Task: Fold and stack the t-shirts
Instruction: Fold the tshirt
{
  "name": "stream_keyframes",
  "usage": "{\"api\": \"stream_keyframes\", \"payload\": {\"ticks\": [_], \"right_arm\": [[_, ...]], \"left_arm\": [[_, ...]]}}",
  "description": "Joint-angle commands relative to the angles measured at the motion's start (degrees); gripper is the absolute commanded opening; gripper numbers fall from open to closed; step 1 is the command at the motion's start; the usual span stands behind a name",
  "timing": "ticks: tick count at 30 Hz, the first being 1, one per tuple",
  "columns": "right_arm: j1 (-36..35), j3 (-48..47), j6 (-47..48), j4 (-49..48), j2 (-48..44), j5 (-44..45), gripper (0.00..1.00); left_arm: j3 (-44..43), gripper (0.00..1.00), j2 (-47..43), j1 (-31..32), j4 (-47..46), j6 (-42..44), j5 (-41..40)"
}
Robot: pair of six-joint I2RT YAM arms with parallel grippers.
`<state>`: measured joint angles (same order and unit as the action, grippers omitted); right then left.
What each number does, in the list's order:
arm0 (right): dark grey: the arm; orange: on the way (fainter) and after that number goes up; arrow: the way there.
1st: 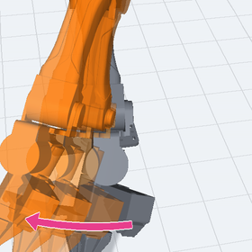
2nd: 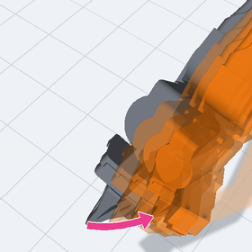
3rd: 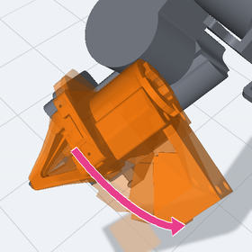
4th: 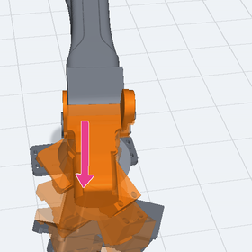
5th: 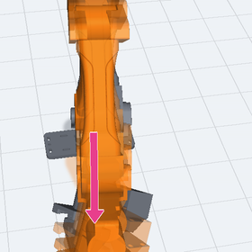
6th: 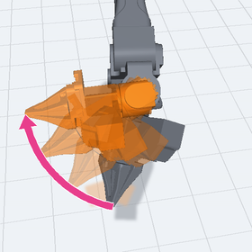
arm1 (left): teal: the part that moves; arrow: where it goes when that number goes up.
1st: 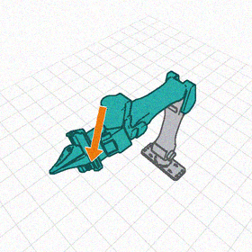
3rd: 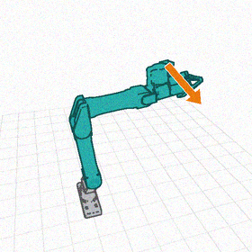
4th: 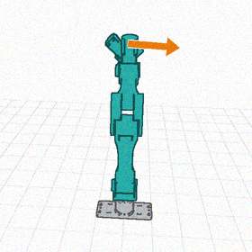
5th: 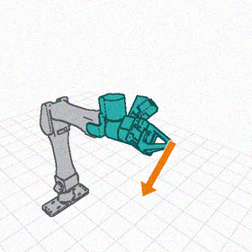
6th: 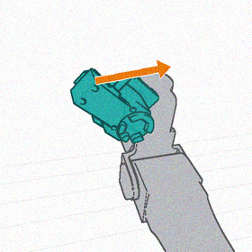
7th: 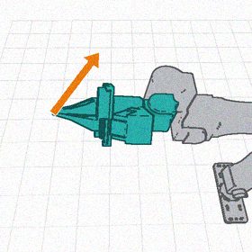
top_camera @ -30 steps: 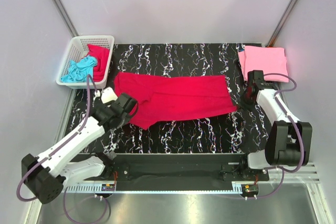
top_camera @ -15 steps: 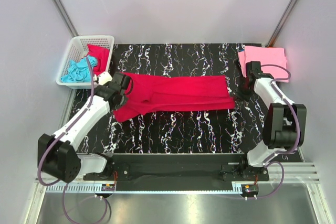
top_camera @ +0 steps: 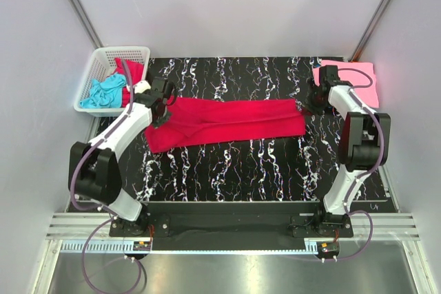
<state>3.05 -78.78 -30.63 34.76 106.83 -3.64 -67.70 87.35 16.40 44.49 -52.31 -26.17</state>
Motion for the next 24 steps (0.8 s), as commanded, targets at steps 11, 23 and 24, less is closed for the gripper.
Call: {"api": "stream_keyframes", "payload": {"ticks": [11,23,24], "right_arm": [[0.1,-10.8,4.0,-1.6,10.1,-6.5,0.11],[0.1,-4.5,2.4,-7.7,2.3,-1.5,0.84],[0.0,-3.6,2.3,-8.3,1.4,-2.0,0.84]], "left_arm": [[-7.9,0.0,8.9,-1.0,-2.7,0.3,-0.4],[-8.3,0.0,10.6,-2.6,-4.9,-1.1,-0.4],[-8.3,0.0,10.7,-2.9,-5.5,-1.4,-0.2]]}}
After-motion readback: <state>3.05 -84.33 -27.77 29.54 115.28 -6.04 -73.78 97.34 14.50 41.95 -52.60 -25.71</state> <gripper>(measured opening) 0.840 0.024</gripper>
